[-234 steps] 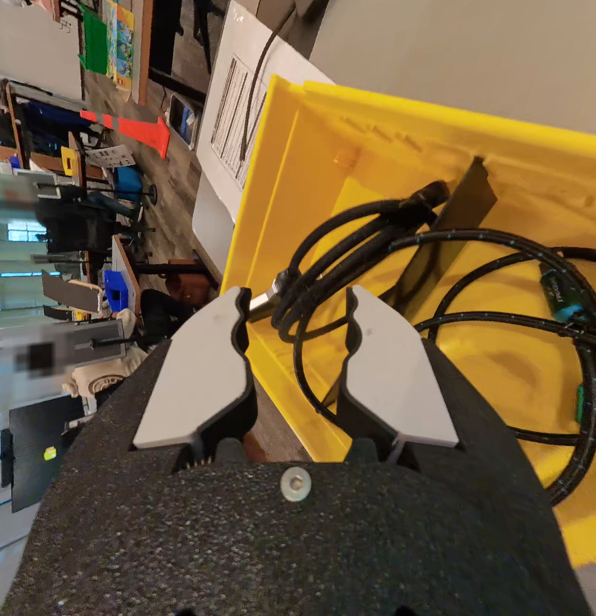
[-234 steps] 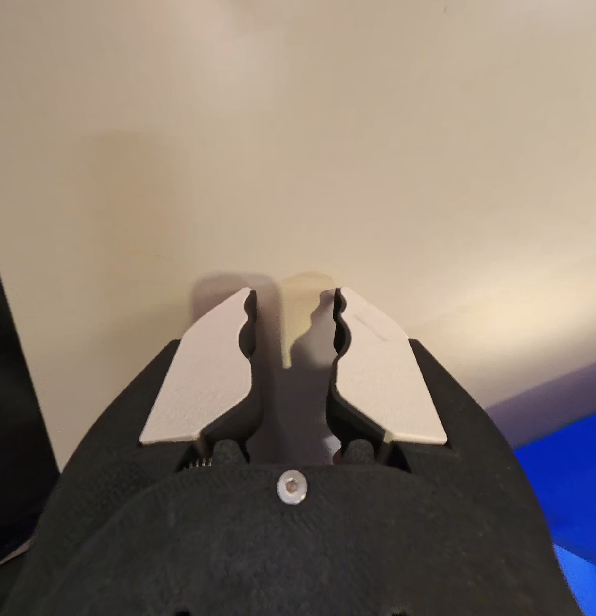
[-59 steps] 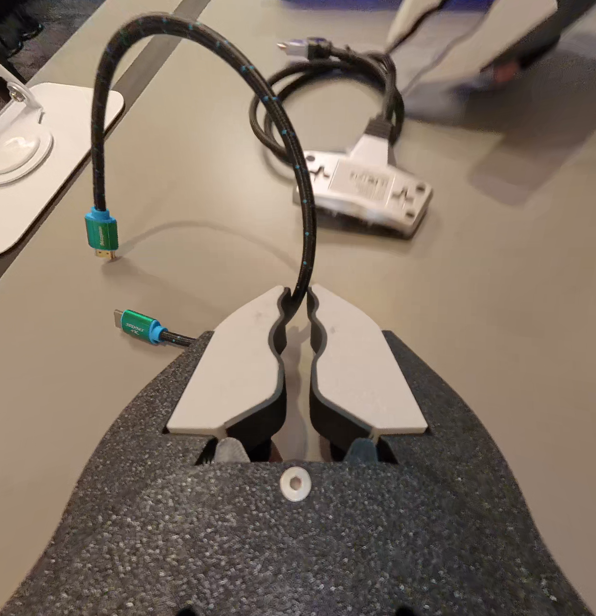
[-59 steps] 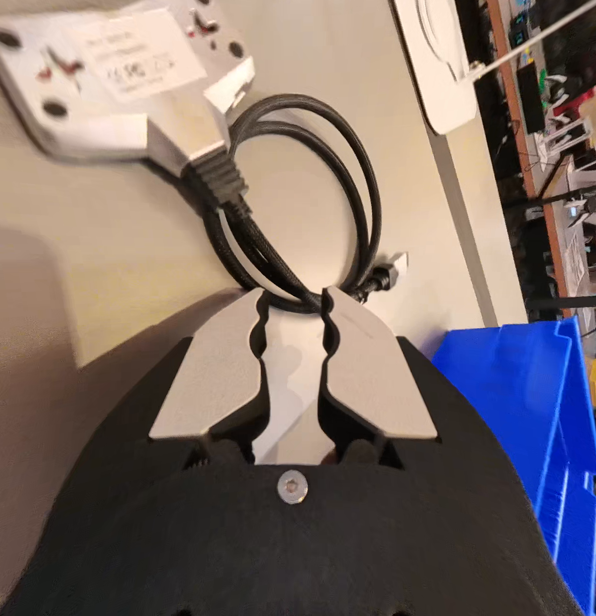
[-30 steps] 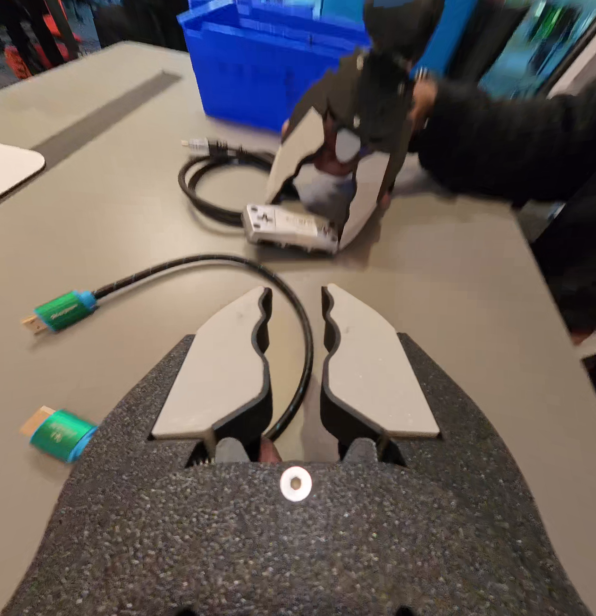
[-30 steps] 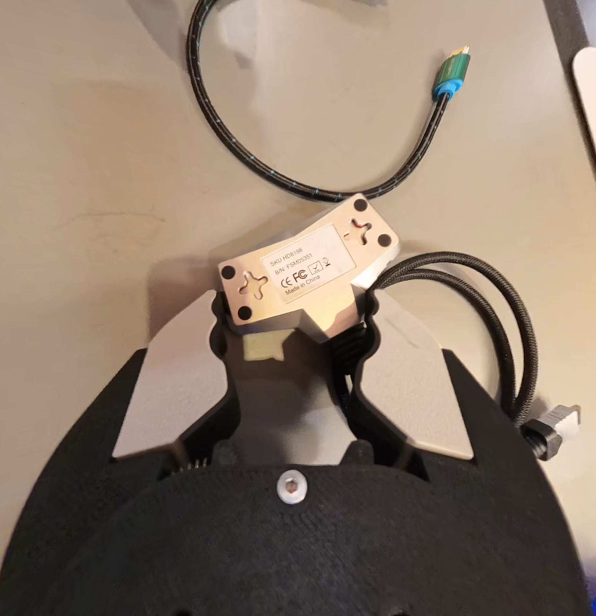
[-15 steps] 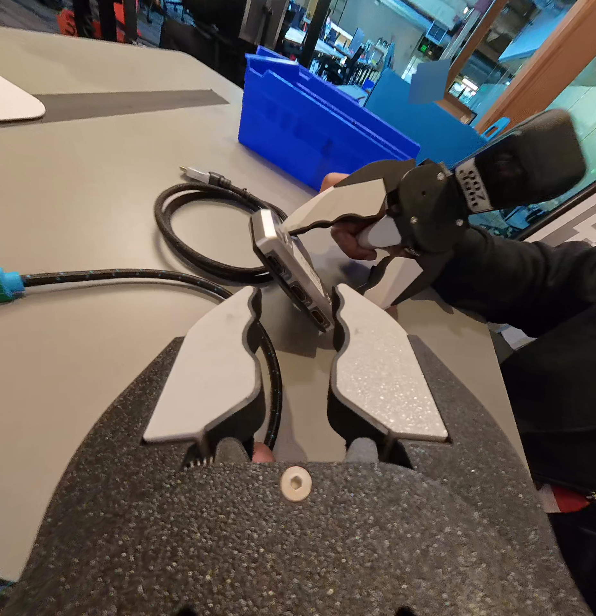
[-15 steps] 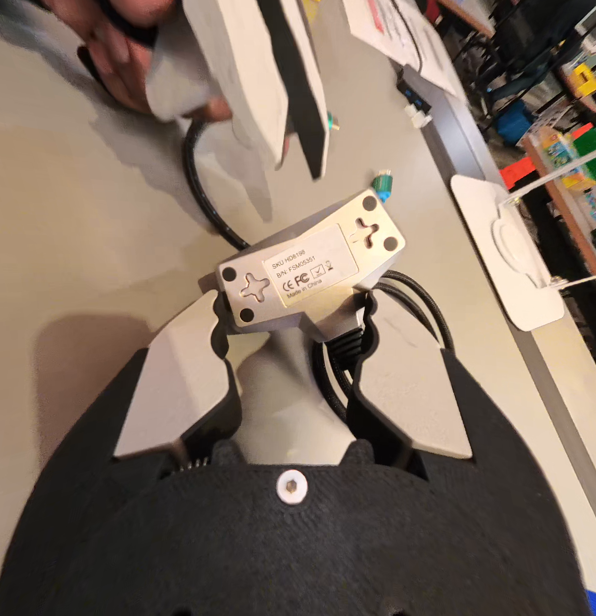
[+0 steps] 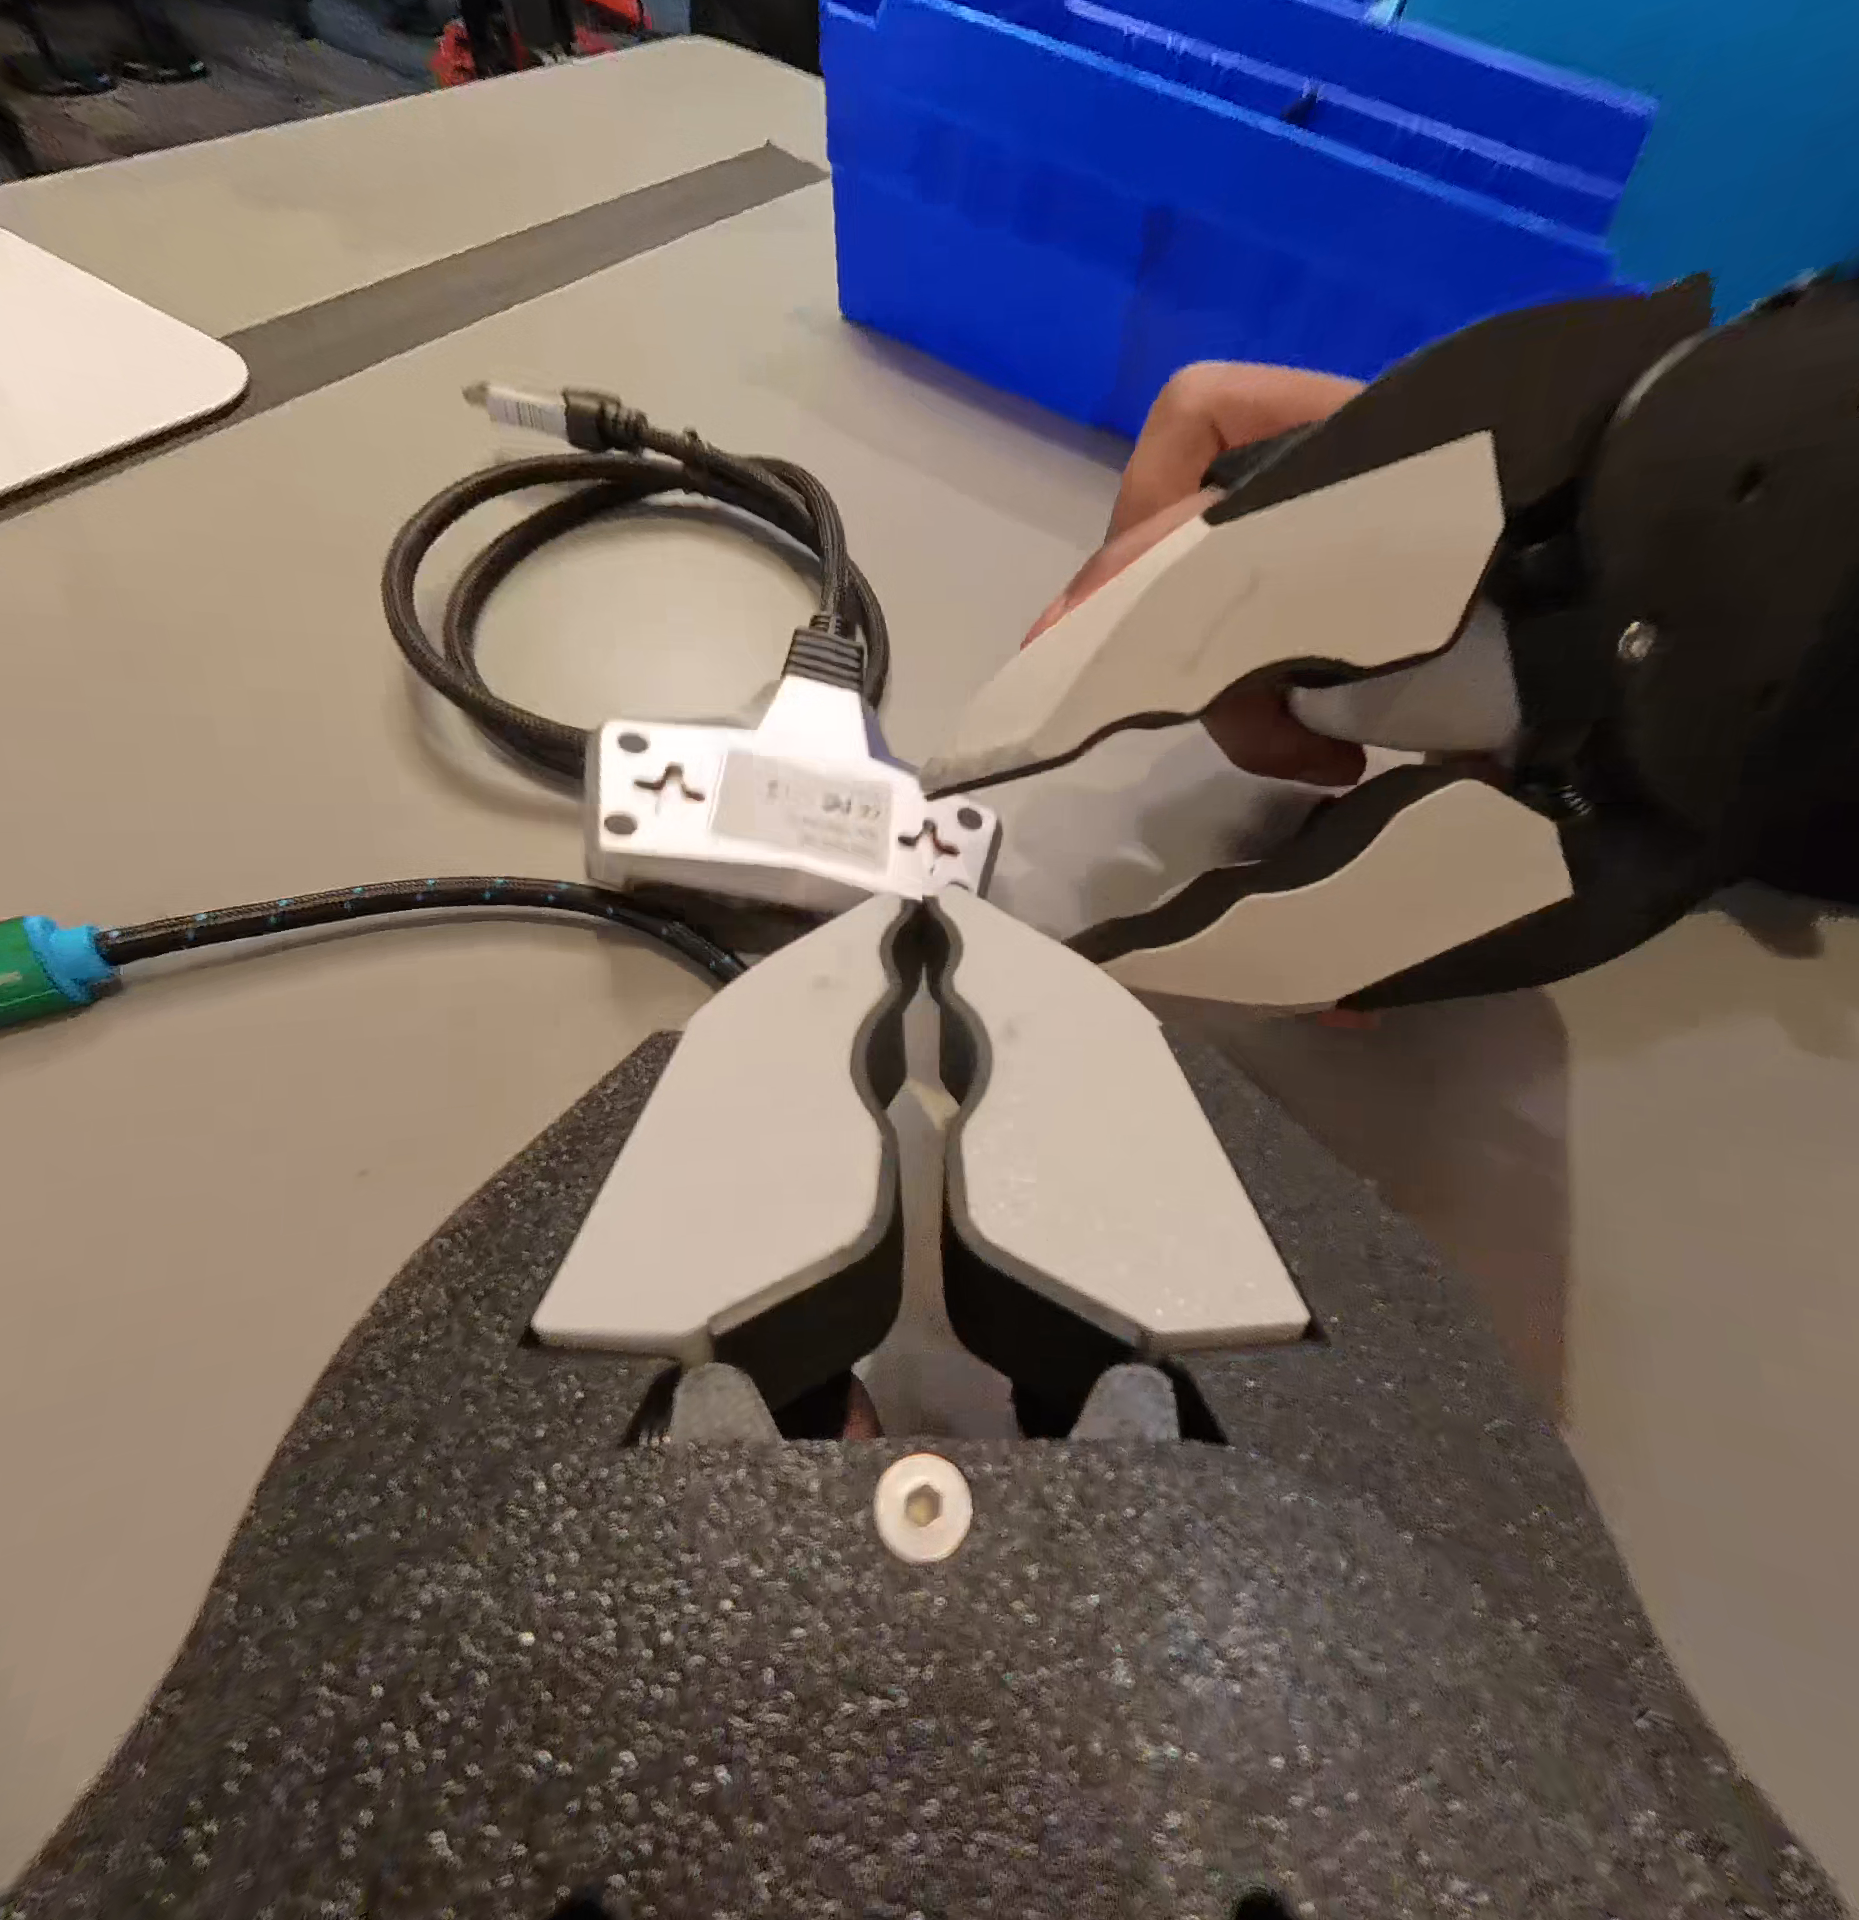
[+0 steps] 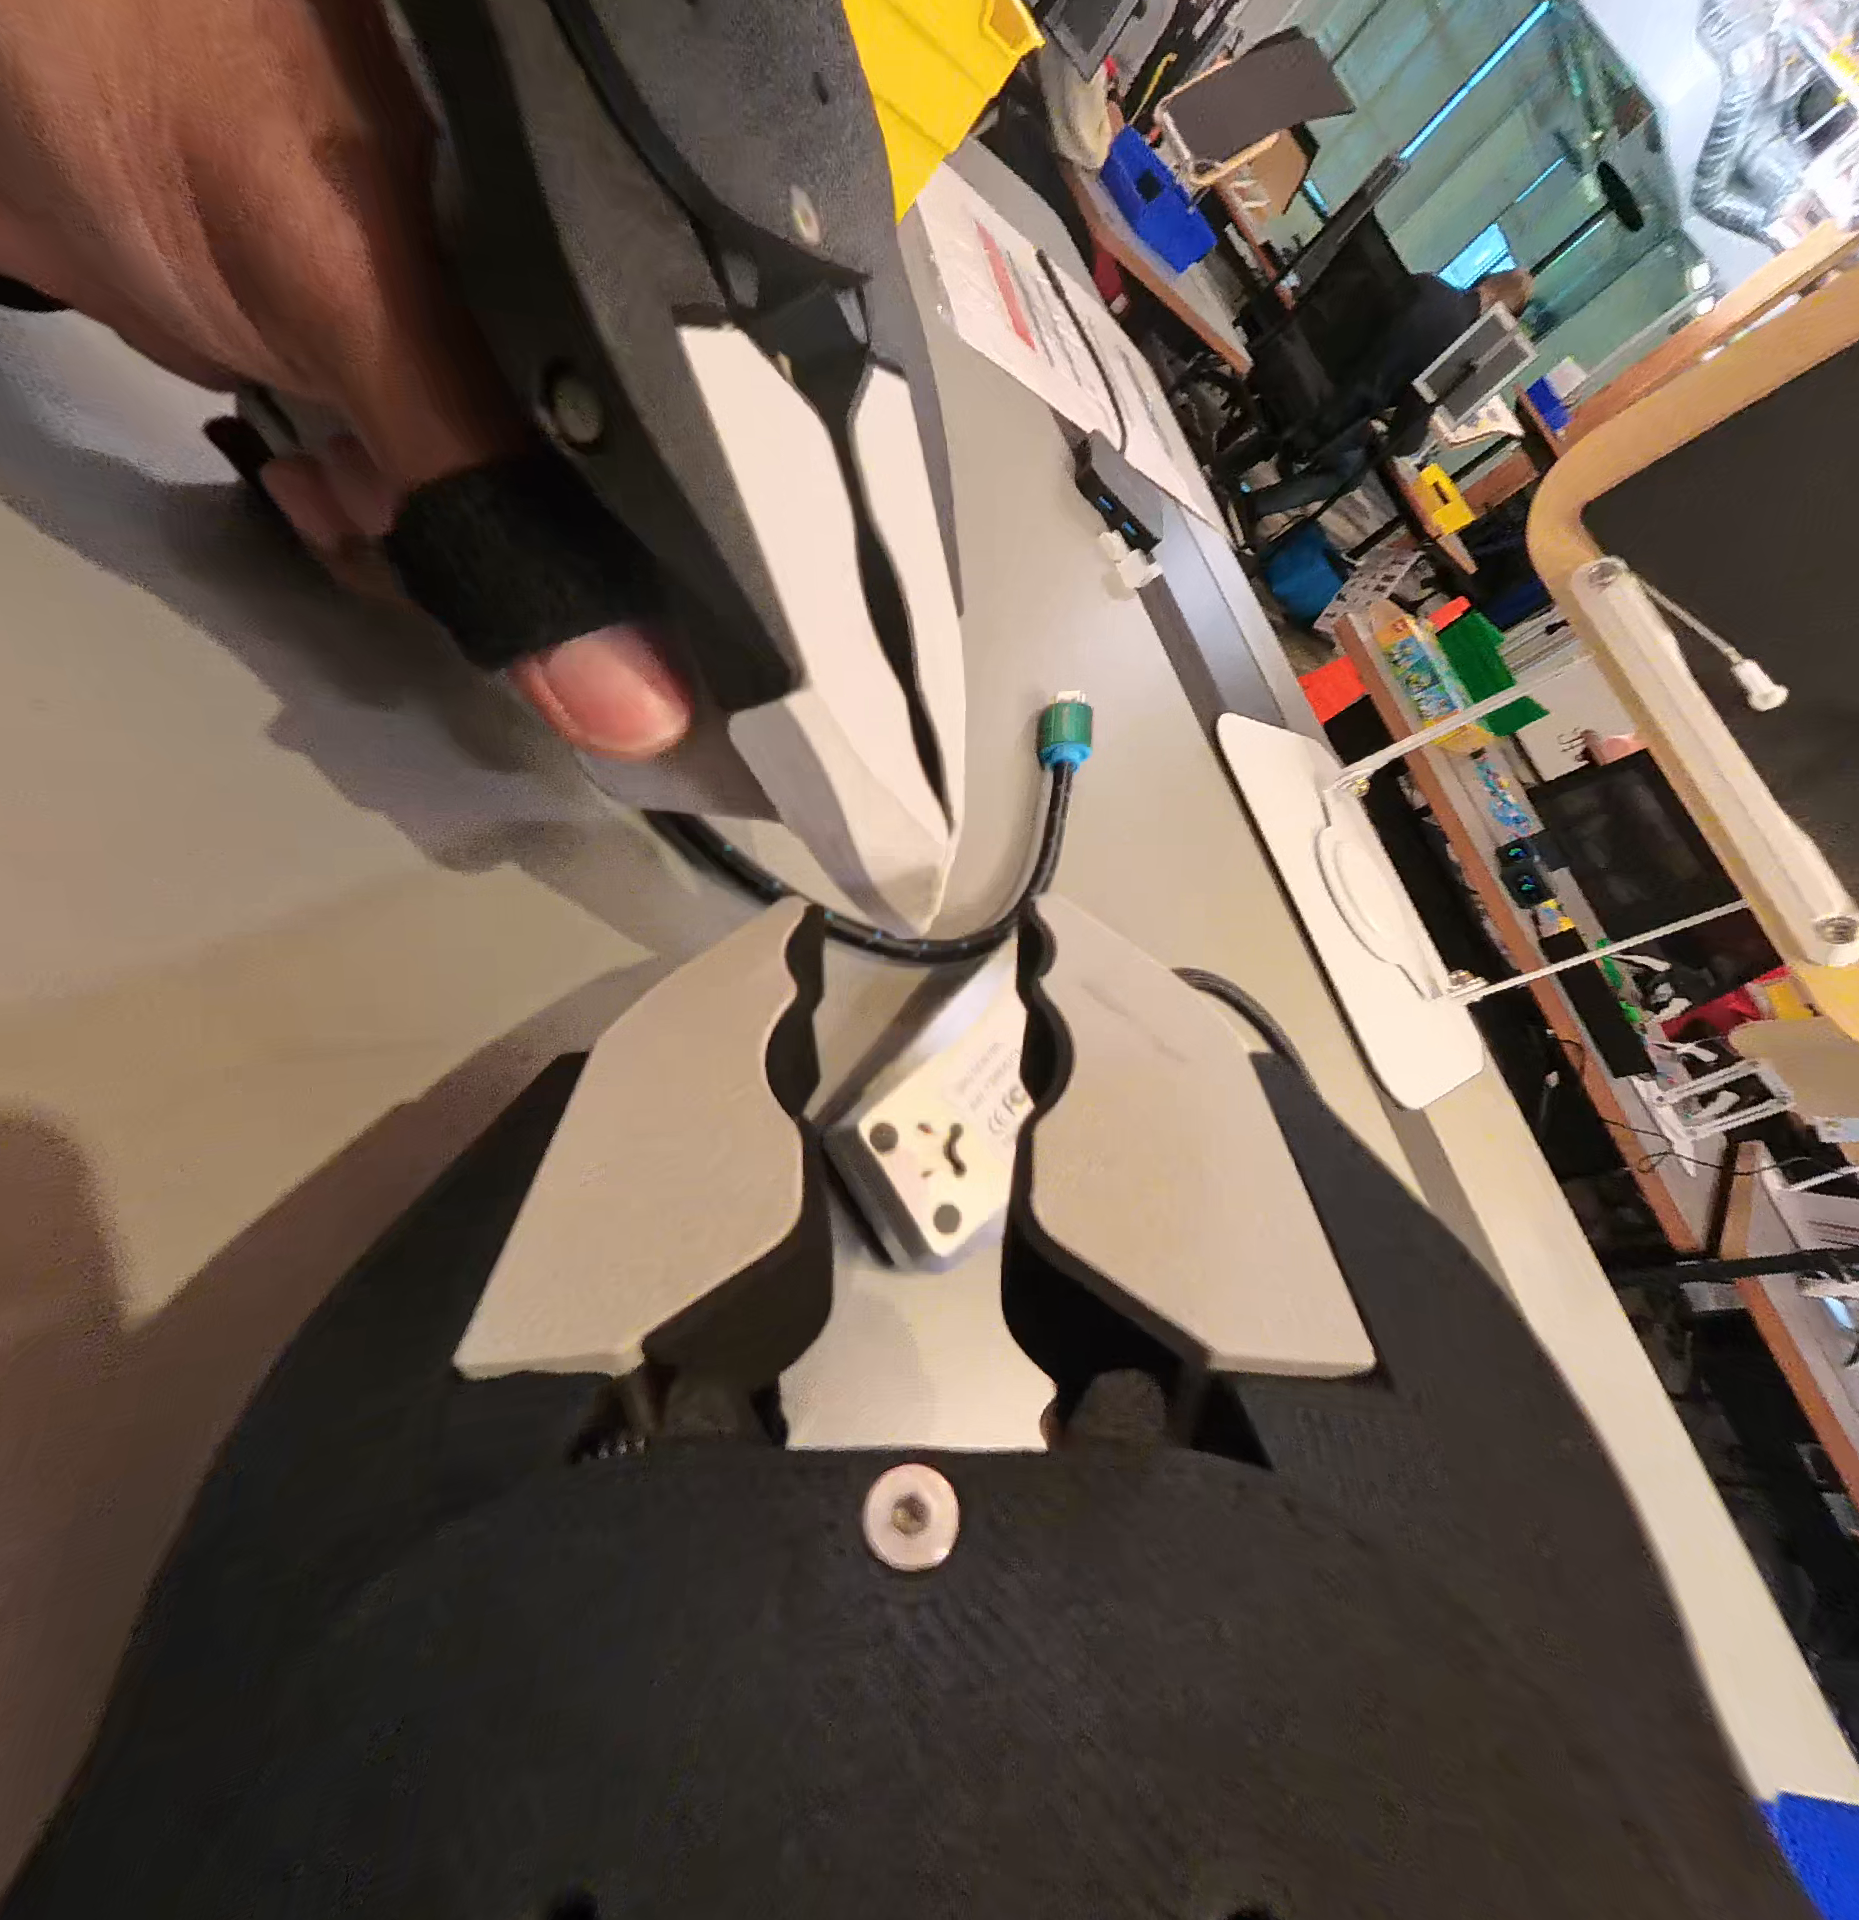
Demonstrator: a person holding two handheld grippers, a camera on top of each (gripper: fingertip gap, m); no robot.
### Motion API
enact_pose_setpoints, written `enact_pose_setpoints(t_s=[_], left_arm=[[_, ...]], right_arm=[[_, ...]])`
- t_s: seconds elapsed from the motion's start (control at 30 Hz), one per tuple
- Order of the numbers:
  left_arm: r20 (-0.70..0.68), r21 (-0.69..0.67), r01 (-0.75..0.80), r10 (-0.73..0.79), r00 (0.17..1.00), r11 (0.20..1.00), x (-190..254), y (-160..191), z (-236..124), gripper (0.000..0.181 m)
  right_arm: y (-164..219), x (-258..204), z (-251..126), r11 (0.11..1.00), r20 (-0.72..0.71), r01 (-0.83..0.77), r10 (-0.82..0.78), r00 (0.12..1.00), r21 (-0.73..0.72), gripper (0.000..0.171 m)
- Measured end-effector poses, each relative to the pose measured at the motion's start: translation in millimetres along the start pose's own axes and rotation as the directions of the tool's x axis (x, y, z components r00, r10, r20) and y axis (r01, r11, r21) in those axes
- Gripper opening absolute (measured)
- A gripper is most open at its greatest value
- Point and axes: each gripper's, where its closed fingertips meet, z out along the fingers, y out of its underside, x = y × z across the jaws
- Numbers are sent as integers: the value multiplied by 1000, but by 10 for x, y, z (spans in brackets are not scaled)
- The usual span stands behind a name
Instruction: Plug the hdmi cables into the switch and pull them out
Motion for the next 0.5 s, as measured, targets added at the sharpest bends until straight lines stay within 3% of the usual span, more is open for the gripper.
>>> enact_pose_setpoints(t_s=[0.13,0.33,0.5], left_arm=[[46,-46,-62,64,997,997,12,56,40,13],[55,-46,-20,23,998,999,-82,69,-8,20],[51,-34,-11,13,999,999,-151,71,-66,20]], right_arm=[[101,54,-9,998,46,-62,64,997,-29,52],[470,164,-22,974,197,-144,177,964,-172,89],[710,166,-116,957,383,15,101,918,-289,96]])
